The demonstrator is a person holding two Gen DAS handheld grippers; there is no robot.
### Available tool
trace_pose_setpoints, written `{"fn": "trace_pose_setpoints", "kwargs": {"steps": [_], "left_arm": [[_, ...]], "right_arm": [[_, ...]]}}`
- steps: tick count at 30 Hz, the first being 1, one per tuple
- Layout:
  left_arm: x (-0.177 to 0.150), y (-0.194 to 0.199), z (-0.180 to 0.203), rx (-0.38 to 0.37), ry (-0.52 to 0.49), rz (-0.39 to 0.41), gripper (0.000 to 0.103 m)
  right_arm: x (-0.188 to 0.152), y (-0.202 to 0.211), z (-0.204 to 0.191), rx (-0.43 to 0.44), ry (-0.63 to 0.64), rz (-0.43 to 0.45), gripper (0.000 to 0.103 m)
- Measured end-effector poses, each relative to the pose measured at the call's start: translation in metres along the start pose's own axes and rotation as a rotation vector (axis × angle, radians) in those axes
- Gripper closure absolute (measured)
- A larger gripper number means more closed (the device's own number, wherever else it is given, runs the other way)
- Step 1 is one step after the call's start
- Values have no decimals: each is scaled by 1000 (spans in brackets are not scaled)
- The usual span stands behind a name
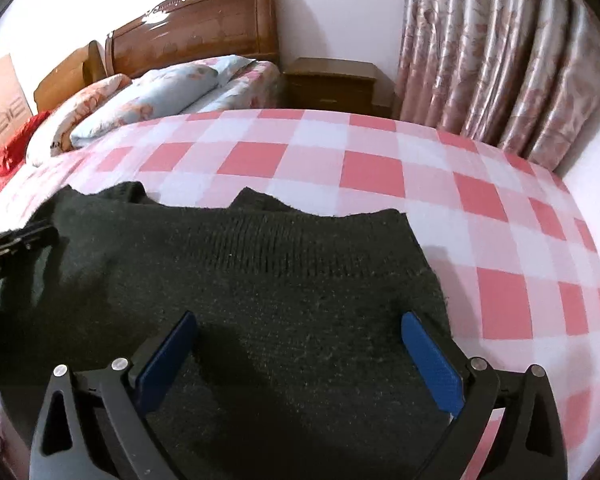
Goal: Fold small clothes
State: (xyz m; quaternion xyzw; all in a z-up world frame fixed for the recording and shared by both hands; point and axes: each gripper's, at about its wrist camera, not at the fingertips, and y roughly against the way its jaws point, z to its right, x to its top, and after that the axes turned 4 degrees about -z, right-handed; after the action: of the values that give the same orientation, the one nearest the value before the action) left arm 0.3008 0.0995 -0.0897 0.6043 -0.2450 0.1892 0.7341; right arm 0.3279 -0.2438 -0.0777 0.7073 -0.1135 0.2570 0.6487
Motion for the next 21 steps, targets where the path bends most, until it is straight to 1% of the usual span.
{"fn": "trace_pose_setpoints", "kwargs": {"steps": [2,5,8,9,10,11,12,14,15,17,19,20,21], "left_arm": [[0,2,-3,-14,13,3,66],[0,3,-8,-43,35,5,66],[1,3,-8,-41,36,2,66],[0,6,-6,-15,39,1,66],[-2,11,-3,29,43,5,67],[-6,24,4,81,44,25,70],[-10,35,10,64,37,50,70],[-19,53,24,0,-7,72,67],[-26,59,37,11,-55,72,67],[-40,57,54,39,-131,39,67],[-60,42,65,49,-191,-31,66],[-67,41,65,59,-200,-1,64],[-75,44,62,65,-194,45,61]], "right_arm": [[1,-1,-4,-18,21,-2,0],[1,1,0,21,5,10,0],[-1,5,6,55,-25,32,0],[-3,10,5,40,-34,39,0],[-6,19,-1,3,-42,53,0],[-10,30,-9,-6,-40,74,0],[-17,47,-22,26,-23,115,0],[-28,66,-47,91,40,152,0],[-36,71,-64,115,104,153,0],[-50,70,-90,118,208,133,0],[-66,58,-113,94,314,90,0],[-72,51,-119,72,346,70,0],[-78,48,-117,75,336,84,0]]}}
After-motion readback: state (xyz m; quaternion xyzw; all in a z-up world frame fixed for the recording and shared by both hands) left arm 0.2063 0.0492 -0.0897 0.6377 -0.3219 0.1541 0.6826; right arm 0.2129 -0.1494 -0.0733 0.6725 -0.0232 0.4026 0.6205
